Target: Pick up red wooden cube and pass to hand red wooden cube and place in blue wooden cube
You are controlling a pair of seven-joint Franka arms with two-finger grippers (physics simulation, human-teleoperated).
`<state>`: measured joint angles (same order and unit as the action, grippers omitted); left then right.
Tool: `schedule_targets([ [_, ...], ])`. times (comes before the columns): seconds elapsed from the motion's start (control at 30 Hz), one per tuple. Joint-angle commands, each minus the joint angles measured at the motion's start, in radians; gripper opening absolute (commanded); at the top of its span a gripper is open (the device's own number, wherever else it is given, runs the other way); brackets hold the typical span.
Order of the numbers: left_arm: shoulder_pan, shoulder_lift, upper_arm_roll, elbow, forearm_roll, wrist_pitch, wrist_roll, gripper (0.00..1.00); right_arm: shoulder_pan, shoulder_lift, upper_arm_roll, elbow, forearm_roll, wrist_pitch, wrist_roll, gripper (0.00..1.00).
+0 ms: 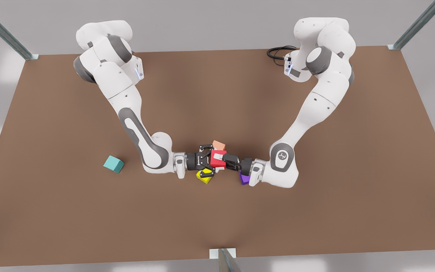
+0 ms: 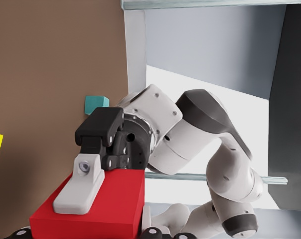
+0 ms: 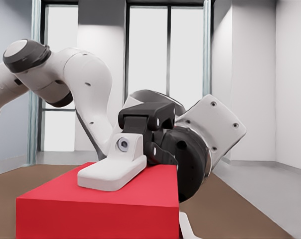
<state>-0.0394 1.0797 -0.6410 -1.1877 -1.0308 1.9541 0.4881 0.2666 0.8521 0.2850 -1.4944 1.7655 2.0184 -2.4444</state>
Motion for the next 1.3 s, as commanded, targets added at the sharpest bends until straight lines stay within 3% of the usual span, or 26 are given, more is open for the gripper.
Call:
schedule_targets([
  [0.0, 0.0, -0.001, -0.002, 0.0, -0.011, -0.006, 0.035, 0.75, 0.0, -0.001, 0.0, 0.0, 0.006, 0.007, -0.028, 0.6],
  [0.17, 0.0, -0.001, 0.0, 0.0, -0.011, -0.006, 0.035, 0.78, -0.003, -0.001, 0.0, 0.0, 0.003, 0.005, -0.027, 0.61],
  [0.23, 0.0, -0.003, -0.002, 0.0, -0.009, -0.006, 0.035, 1.0, -0.003, -0.001, 0.0, 0.0, 0.005, 0.005, -0.025, 0.61],
  [0.4, 0.035, -0.006, 0.0, -0.001, 0.005, -0.023, 0.033, 1.0, -0.009, -0.004, 0.0, -0.001, 0.0, 0.0, -0.025, 0.61],
  [0.57, 0.213, -0.009, 0.003, -0.003, 0.172, -0.262, 0.011, 1.0, -0.104, -0.01, -0.006, -0.015, -0.107, -0.052, -0.024, 0.62],
  [0.6, 0.277, -0.015, 0.003, 0.017, 0.316, -0.374, -0.234, 1.0, -0.182, -0.013, -0.01, -0.018, -0.271, -0.107, -0.019, 0.62],
  [0.63, 0.277, -0.049, -0.014, 0.141, 0.642, -0.509, -0.385, 1.0, -0.28, -0.031, -0.015, -0.012, -0.49, -0.17, 0.027, 0.62],
  [0.67, 0.253, -0.139, -0.054, 0.168, 0.978, -0.558, -0.387, 1.0, -0.369, -0.054, -0.014, 0.026, -0.722, -0.242, 0.143, 0.62],
  [0.7, 0.135, -0.242, -0.13, 0.168, 1.432, -0.602, -0.398, 1.0, -0.451, -0.077, -0.02, 0.094, -0.948, -0.371, 0.278, 0.62],
  [0.77, 0.131, -0.353, -0.198, 0.175, 1.474, -0.736, -0.448, 1.0, -0.529, -0.168, -0.081, 0.106, -1.25, -0.506, 0.361, 0.62],
  [0.83, 0.325, -0.337, -0.197, 0.171, 1.47, -0.802, -0.385, 1.0, -0.491, -0.255, -0.078, 0.112, -1.571, -0.494, 0.536, 0.62],
  [0.9, 0.293, -0.337, -0.19, 0.171, 1.506, -0.801, -0.459, 1.0, -0.448, -0.294, -0.081, 0.092, -1.67, -0.428, 0.647, 0.62],
  [0.93, 0.282, -0.339, -0.178, 0.168, 1.513, -0.793, -0.539, 1.0, -0.429, -0.311, -0.079, 0.072, -1.693, -0.405, 0.688, 0.62],
  [0.97, 0.156, -0.522, 0.053, 0.012, 1.404, -0.692, -0.499, 1.0, -0.422, -0.349, -0.083, 0.013, -1.703, -0.348, 0.758, 0.62],
  [1.0, 0.072, -0.829, 0.315, -0.388, 1.151, -0.363, -0.459, 1.0, -0.419, -0.378, -0.081, -0.03, -1.745, -0.299, 0.835, 0.63],
  [1.03, 0.01, -0.948, 0.428, -0.553, 1.086, -0.271, -0.454, 1.0, -0.414, -0.381, -0.081, -0.04, -1.82, -0.279, 0.927, 0.64],
  [1.17, 0.015, -0.842, 0.426, -0.405, 1.083, -0.389, -0.465, 1.0, -0.417, -0.426, -0.087, -0.204, -1.926, -0.052, 1.189, 0.64],
  [1.27, -0.056, -0.735, 0.42, -0.092, 1.206, -0.596, -0.465, 1.0, -0.417, -0.435, -0.084, -0.237, -1.928, -0.018, 1.325, 0.64],
])
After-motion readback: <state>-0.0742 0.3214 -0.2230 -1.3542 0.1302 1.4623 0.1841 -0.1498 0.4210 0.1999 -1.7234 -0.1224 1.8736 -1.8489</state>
